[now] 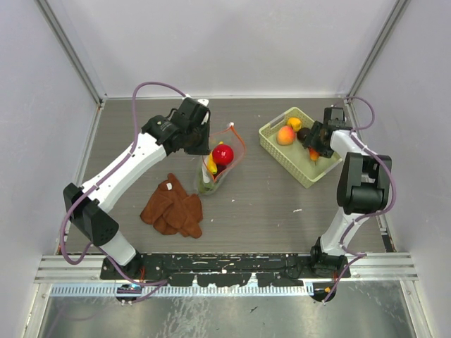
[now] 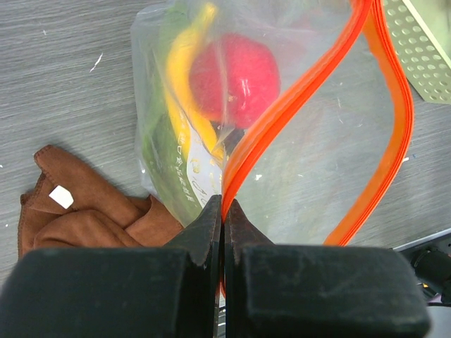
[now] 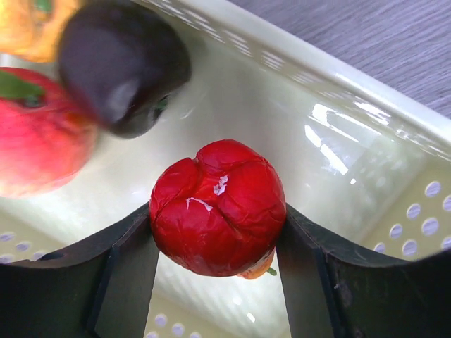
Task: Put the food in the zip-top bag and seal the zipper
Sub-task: Pick up the fake fruit from the bin, then place the fake fruit in the zipper food storage bag.
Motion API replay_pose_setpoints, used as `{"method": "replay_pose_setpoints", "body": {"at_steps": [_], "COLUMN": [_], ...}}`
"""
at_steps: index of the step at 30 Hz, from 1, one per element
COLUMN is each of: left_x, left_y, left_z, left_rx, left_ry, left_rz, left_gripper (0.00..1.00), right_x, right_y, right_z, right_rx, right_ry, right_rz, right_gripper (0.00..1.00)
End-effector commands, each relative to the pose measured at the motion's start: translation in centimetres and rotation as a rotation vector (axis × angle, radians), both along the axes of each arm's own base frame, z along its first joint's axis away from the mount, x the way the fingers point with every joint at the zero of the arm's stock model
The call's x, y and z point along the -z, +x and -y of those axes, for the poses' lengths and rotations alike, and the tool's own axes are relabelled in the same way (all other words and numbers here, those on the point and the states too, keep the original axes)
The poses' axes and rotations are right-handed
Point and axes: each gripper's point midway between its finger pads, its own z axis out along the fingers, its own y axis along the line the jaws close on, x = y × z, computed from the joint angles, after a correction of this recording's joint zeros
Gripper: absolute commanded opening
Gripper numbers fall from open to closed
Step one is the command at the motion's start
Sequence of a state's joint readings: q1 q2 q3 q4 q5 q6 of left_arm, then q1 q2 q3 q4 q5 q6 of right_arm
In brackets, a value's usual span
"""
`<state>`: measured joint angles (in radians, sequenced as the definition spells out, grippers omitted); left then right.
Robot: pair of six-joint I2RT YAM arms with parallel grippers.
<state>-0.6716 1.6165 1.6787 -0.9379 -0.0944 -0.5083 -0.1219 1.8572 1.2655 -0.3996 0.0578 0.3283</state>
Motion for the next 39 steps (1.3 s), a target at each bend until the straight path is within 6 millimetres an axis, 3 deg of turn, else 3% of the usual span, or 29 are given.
{"method": "replay_pose_setpoints", "body": {"at_steps": [1,11,26,32,39], "left_x": [-3.2,-3.4,-3.6,-3.4,-3.5], "left_y": [0.3,0.5,0.7,0.7,0.5], "left_z": [-0.7,-0.4,-0.2,0.1,0.1], "left_rx": [-0.023,-0.022,-0.043,-0.043,-0.043], "left_ry": [-0.037,-0.045,-0.053,-0.065,-0.073], "left_rz": [0.079,0.079,0.071,0.057,0.057], "left_gripper": [0.00,0.00,0.00,0.00,0.00], "right_x": [-6.3,-13.5,-26.5,-29.1,-29.3], "right_y": [0.8,-0.9,-6.1,-7.9,-8.9], "right_z": [-1.6,-6.4,-20.4,-24.8,-30.3], "right_rx": [-0.035,-0.128,-0.302,-0.364,-0.470], "right_ry": [0.060,0.199,0.499,0.643,0.755], "right_rz": [0.159,0.307,0.652,0.730,0.732], "right_gripper": [0.48,0.48,0.48,0.48,0.48]}}
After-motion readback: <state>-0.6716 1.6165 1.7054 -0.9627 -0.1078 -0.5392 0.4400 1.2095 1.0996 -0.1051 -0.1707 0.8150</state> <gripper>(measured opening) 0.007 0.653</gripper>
